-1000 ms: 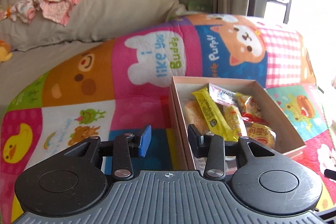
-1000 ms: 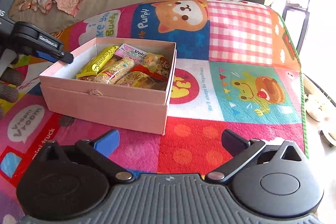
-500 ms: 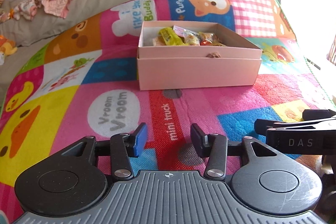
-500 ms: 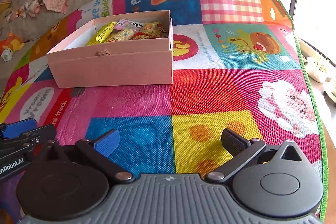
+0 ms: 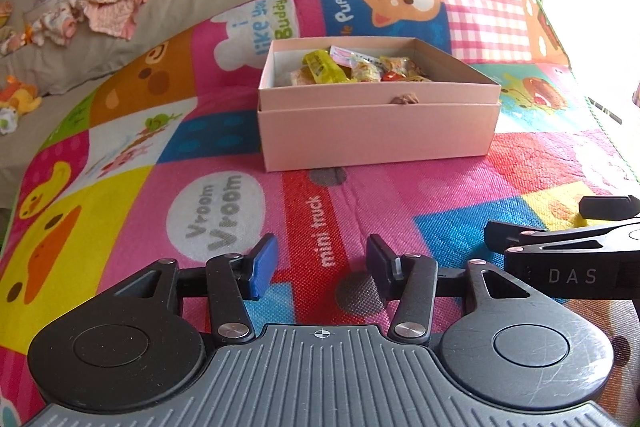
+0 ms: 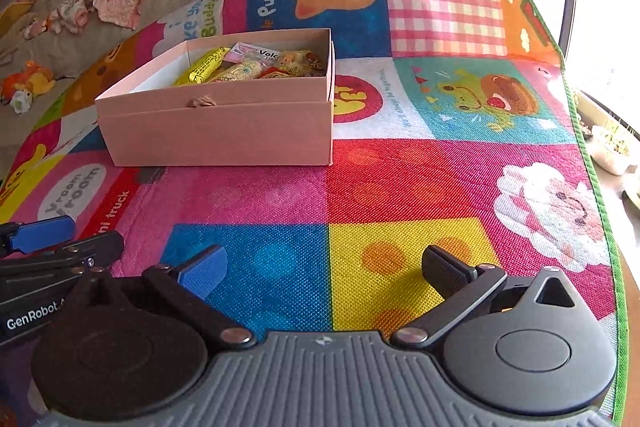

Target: Organize objects

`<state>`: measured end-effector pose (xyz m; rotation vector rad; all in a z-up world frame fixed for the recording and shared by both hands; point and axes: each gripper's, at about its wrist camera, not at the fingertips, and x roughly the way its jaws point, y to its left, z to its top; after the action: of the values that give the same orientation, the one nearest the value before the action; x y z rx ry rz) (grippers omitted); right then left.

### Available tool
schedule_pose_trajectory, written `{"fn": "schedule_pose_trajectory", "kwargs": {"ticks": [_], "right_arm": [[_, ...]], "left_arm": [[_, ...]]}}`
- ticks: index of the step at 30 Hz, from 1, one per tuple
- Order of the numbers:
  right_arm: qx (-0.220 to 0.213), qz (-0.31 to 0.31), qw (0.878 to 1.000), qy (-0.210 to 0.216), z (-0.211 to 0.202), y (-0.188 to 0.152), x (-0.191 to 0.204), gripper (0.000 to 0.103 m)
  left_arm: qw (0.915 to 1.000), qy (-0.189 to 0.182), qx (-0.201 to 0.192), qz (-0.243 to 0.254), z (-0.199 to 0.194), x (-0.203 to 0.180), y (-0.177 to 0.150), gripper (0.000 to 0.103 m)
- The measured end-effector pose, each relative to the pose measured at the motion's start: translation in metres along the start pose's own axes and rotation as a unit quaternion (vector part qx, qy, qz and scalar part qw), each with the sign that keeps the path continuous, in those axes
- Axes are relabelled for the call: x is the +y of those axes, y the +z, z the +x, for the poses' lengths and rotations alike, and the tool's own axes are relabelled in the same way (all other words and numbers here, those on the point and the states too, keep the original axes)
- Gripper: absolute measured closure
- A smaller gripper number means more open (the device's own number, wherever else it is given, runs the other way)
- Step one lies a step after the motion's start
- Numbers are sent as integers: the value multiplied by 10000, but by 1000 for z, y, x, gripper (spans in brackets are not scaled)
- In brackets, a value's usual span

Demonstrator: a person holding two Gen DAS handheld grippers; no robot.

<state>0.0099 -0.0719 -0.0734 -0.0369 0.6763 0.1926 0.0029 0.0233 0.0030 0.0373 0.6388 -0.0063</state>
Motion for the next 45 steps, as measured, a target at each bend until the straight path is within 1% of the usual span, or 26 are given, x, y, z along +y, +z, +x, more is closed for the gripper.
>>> {"fn": "schedule_pose_trajectory", "kwargs": {"ticks": [2,19,24,29,32,38,42,45], "right_arm": [[21,-113,9999,-46,0,0,3,0],[22,-89,9999,-43,0,0,2,0],[25,-83,10000,-40,1,-1,-1,0],[26,-81,10000,-22,-1,-2,4,0],[24,-127,9999,37,-2,-2,12,0],[25,-219,9996,168,2,2,24,0],[24,-258,9994,225,5,5,27,0],[22,-270,9993,248,5,5,25,0]], "left_arm": [[10000,-42,-1,-58,1,1,1,49],[10000,-49,-6,-73,0,2,-1,49],[10000,57,1,60,-3,3,-3,49],[10000,83,11,-25,-13,23,-9,49],[9998,159,18,-94,-17,38,-12,49],[9996,236,29,-167,-15,64,-11,49],[9994,306,34,-165,-15,72,-10,49],[9994,287,33,-206,-15,77,-11,49]]}}
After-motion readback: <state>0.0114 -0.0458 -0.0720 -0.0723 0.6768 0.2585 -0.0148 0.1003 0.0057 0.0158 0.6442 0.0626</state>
